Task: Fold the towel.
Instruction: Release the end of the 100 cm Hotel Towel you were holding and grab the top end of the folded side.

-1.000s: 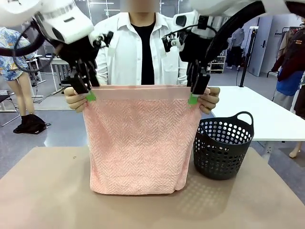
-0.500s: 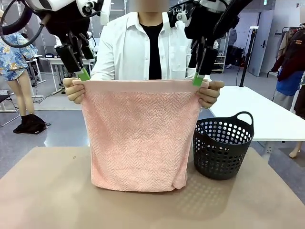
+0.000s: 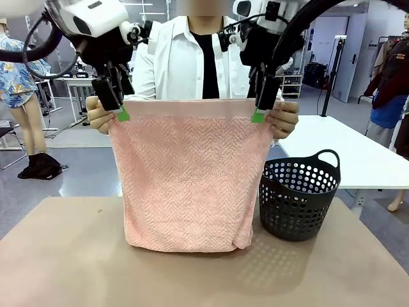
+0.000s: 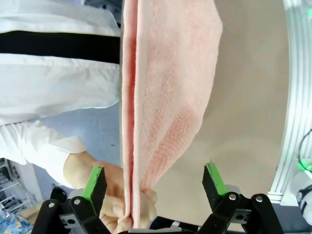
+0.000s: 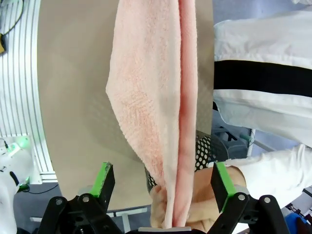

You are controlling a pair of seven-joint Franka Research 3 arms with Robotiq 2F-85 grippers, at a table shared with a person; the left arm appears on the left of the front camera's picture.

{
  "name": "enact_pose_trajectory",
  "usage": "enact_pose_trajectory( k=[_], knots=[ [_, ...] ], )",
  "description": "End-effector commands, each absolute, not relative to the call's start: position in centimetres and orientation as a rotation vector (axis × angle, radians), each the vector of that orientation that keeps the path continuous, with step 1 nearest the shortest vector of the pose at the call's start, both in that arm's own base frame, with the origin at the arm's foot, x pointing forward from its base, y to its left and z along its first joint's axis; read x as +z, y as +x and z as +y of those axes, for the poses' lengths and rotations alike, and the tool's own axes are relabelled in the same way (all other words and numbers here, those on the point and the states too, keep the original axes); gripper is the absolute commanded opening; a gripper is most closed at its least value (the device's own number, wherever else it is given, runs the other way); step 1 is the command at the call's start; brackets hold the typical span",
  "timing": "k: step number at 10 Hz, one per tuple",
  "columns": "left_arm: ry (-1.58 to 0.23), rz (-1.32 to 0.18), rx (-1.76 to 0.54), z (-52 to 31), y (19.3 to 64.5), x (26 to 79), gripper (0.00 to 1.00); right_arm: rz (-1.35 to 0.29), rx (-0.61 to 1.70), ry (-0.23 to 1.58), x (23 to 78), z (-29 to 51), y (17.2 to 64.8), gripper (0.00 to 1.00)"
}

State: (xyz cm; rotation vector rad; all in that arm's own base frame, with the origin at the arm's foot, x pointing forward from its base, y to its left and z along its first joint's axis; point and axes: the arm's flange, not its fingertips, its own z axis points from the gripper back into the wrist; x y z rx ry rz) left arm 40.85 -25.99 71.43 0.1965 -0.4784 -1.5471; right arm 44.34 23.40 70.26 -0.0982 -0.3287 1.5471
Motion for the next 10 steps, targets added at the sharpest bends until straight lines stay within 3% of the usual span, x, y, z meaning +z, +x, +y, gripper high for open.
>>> enact_pose_trajectory(
  k=[1,3,4,5,6,7,8,10],
  knots=[
    [0.164,-0.436,-1.539,-26.7,42.6,70.5,1.00,-0.306,1.531,-0.085,69.4,23.8,46.1,1.00],
    [0.165,-0.395,-1.523,-26.9,43.5,69.0,1.00,-0.286,1.529,-0.066,68.3,24.1,46.5,1.00],
    [0.159,-0.397,-1.506,-26.7,43.8,68.8,0.85,-0.282,1.522,-0.068,68.1,24.0,46.6,1.00],
    [0.160,-0.398,-1.513,-26.6,43.9,68.8,0.40,-0.286,1.526,-0.078,68.0,23.9,46.6,0.67],
    [0.158,-0.398,-1.518,-26.6,43.9,68.7,0.25,-0.280,1.531,-0.087,67.9,24.0,46.5,0.41],
    [0.152,-0.398,-1.520,-26.6,43.9,68.6,0.00,-0.278,1.531,-0.089,67.9,24.1,46.5,0.08],
    [0.151,-0.398,-1.523,-26.6,43.8,68.5,0.00,-0.276,1.529,-0.090,67.8,24.2,46.5,0.00],
    [0.151,-0.403,-1.524,-26.4,43.6,68.7,0.03,-0.272,1.526,-0.096,67.8,24.2,46.6,0.00]
  ],
)
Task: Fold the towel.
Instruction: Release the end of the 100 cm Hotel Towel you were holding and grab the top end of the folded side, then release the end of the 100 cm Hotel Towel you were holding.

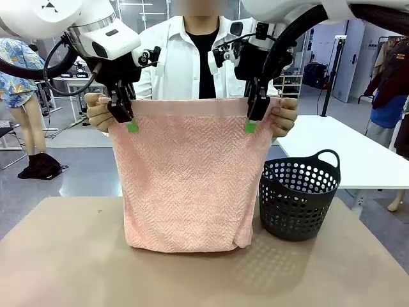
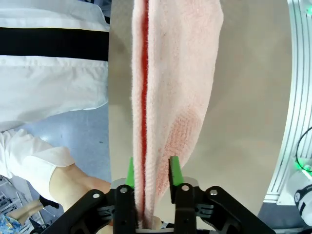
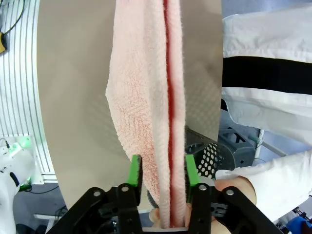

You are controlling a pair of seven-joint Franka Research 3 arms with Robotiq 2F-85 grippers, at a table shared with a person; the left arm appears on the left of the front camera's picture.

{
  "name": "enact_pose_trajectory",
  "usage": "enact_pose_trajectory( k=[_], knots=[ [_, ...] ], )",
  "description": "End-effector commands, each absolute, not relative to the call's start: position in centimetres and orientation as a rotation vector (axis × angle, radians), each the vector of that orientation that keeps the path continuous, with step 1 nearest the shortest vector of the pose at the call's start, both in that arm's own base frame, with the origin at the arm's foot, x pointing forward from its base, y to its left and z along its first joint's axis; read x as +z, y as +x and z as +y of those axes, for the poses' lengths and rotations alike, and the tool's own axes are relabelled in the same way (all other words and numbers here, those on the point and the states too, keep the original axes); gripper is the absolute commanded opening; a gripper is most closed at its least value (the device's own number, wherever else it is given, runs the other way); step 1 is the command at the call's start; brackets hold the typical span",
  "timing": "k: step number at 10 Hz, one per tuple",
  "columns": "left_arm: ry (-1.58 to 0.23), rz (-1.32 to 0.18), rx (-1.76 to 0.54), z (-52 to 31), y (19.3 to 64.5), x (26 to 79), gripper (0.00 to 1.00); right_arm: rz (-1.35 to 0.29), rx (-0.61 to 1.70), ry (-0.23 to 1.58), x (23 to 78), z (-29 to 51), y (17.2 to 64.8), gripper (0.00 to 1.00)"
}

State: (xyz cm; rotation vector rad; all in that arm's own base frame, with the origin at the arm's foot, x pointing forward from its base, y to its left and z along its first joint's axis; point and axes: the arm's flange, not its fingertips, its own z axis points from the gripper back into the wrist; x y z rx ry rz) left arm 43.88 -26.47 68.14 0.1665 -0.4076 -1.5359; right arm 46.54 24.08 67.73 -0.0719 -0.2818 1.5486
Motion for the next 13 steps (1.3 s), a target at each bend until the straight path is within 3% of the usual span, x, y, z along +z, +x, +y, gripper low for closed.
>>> enact_pose_trajectory(
  k=[1,13],
  knots=[
    [0.147,-0.403,-1.528,-26.46,43.59,68.84,0.00,-0.272,1.525,-0.098,67.89,24.16,46.55,0.03],
    [0.165,-0.400,-1.539,-26.54,43.66,68.20,0.00,-0.283,1.549,-0.074,67.82,24.08,46.52,0.00]
  ],
)
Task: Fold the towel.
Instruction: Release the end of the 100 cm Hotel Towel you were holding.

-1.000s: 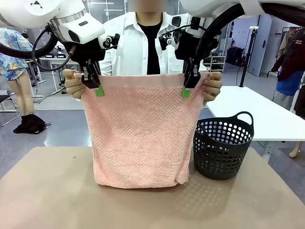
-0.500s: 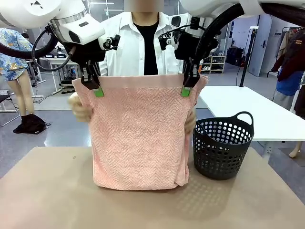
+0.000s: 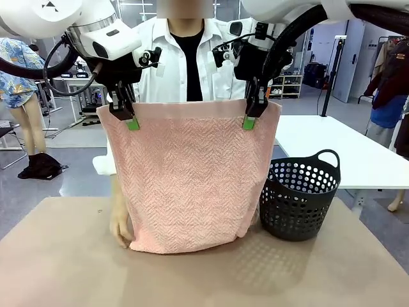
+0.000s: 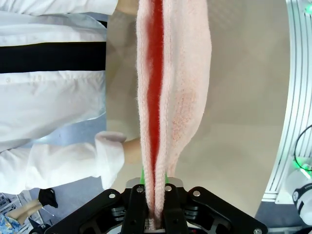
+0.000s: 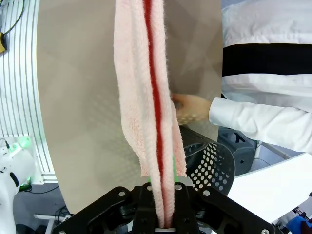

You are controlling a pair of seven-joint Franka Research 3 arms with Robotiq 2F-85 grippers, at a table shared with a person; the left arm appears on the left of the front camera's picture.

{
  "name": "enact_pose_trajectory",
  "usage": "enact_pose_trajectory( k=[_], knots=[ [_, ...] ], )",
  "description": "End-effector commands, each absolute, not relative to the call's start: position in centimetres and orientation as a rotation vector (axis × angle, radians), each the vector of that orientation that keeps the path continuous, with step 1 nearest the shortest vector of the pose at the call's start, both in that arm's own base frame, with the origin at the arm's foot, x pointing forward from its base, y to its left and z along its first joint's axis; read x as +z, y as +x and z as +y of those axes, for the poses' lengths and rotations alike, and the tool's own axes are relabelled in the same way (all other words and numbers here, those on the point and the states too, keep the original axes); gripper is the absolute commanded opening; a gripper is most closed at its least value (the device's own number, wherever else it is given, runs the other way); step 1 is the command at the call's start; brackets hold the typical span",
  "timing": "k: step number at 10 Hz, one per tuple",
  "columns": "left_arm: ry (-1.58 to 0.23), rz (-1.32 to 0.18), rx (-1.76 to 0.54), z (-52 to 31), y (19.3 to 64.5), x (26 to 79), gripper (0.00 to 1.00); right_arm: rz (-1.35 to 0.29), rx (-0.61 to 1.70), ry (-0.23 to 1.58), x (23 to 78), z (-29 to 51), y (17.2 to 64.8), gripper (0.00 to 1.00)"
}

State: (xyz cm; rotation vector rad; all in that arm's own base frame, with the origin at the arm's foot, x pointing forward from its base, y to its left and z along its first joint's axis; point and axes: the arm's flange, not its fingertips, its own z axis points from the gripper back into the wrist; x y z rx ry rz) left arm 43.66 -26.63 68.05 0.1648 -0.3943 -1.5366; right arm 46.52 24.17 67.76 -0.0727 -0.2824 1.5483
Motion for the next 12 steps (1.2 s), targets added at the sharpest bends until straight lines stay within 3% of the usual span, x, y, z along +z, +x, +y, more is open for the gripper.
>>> enact_pose_trajectory(
  k=[1,12],
  knots=[
    [0.165,-0.400,-1.539,-26.54,43.66,68.20,0.00,-0.283,1.549,-0.074,67.82,24.08,46.52,0.00],
    [0.165,-0.400,-1.539,-26.54,43.66,68.20,0.00,-0.283,1.549,-0.074,67.82,24.08,46.52,0.00]
  ],
)
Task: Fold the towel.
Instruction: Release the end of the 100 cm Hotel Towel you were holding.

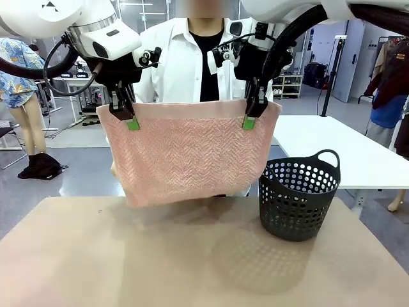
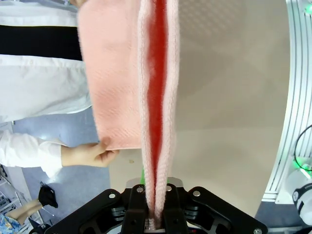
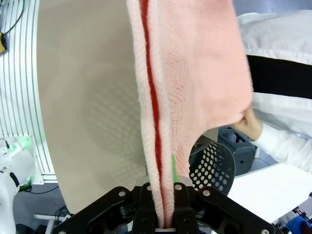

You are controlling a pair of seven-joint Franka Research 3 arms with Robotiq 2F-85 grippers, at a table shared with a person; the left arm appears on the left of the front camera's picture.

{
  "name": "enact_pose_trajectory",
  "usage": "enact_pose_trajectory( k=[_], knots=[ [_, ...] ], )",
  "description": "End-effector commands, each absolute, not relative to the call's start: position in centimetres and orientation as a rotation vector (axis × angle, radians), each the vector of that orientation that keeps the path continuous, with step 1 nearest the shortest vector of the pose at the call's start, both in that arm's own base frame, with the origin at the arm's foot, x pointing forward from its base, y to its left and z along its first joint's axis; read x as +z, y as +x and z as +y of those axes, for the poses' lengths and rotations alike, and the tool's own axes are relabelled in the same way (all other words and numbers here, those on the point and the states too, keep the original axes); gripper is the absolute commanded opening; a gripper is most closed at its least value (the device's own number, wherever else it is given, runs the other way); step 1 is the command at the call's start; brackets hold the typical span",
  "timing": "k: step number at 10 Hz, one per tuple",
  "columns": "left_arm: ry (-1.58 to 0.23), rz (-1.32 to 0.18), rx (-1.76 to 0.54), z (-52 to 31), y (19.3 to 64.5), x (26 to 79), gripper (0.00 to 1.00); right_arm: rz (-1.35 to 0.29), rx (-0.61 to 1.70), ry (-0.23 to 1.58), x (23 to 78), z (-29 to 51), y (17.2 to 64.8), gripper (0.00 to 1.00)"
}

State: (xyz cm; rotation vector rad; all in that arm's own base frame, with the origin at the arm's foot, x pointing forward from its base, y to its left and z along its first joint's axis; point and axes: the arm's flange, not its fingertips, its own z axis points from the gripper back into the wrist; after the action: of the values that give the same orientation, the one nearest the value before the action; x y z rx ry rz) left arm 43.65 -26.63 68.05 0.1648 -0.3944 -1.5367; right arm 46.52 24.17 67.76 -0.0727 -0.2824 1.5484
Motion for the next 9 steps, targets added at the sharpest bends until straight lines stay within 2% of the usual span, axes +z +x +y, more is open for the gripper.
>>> enact_pose_trajectory(
  k=[1,9],
  knots=[
    [0.165,-0.400,-1.539,-26.54,43.66,68.20,0.00,-0.283,1.549,-0.074,67.82,24.08,46.52,0.00],
    [0.165,-0.400,-1.539,-26.54,43.66,68.20,0.00,-0.283,1.549,-0.074,67.82,24.08,46.52,0.00]
  ],
)
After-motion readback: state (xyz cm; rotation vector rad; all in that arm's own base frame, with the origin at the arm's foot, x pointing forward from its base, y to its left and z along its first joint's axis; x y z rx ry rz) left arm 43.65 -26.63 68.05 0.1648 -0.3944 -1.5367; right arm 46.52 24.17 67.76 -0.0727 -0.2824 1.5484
